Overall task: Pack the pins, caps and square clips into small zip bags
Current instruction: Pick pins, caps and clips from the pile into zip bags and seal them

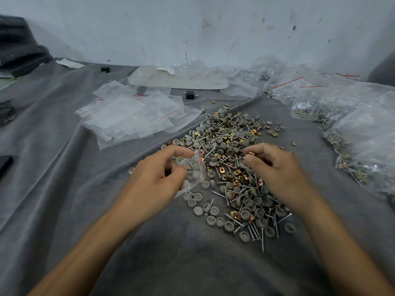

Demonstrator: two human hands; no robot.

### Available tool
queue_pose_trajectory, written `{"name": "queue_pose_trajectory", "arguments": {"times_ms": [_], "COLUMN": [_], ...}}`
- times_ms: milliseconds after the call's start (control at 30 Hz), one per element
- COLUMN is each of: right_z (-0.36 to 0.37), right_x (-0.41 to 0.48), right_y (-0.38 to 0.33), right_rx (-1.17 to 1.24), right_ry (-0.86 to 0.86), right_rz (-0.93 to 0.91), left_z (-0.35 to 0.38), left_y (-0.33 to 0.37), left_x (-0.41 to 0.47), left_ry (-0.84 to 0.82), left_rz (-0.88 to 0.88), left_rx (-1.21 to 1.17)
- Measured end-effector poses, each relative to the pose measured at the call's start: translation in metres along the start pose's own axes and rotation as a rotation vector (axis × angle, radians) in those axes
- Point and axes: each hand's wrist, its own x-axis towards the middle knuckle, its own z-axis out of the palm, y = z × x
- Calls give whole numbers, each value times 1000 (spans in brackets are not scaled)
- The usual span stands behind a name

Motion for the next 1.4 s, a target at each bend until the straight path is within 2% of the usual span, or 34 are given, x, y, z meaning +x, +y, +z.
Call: {"name": "queue_pose_trajectory", "arguments": {"times_ms": [267,433,667,867,1133,1400], "right_z": [29,49,59,61,61,59], "right_x": [-16,-24,-24,-27,-29,-28], "right_y": [-23,-29,-31,-33,-35,-36], "right_rx": [162,148,128,249,282,221], "right_ry": [-83,-158,-160,-187,-202,-126], "right_rz": [-118,-211,-233,-192,-198,-272], "left_z": [4,9,7,7,6,7], "left_y": [-4,-4,-3,-3,-6,-5], "left_x": [0,1,1,3,2,2], "left_ry": [-12,-28,-30,-25,-34,-38], "left_rz": [11,10,28,19,28,21], "left_rx": [3,-28,-46,-60,-47,-49]}}
